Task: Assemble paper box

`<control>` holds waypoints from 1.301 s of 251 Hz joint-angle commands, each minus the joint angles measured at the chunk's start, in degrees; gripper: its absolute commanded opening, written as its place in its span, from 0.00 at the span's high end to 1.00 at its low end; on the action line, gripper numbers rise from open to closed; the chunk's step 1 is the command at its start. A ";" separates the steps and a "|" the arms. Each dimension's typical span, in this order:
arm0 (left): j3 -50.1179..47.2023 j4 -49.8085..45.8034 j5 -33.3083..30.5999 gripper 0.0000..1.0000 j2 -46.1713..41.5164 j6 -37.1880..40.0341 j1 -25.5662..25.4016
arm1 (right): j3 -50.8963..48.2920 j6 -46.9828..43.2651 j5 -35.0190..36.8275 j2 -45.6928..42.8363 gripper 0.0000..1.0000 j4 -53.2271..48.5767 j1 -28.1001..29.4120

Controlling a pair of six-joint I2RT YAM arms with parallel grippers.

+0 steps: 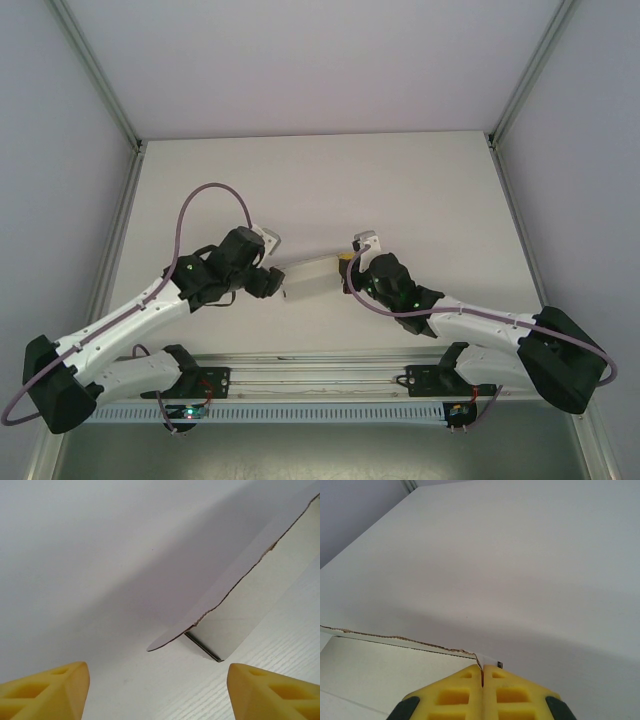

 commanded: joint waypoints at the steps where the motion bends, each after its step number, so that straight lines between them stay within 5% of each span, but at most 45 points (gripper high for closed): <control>1: 0.21 1.84 -0.28 0.32 1.33 -2.03 0.08 | -1.61 -0.99 -2.29 -0.25 1.00 -5.75 0.84; 109: 4.84 2.61 1.48 0.63 11.13 2.03 0.08 | -1.72 -0.91 -4.39 -0.43 1.00 -6.21 0.86; 232: 6.32 0.09 1.18 1.00 11.42 -4.57 0.05 | -1.69 -3.13 -4.06 1.45 1.00 -7.82 1.80; 326: 9.59 -1.95 0.81 1.00 13.56 -21.52 0.12 | -1.69 -4.67 2.99 2.43 1.00 -10.15 6.60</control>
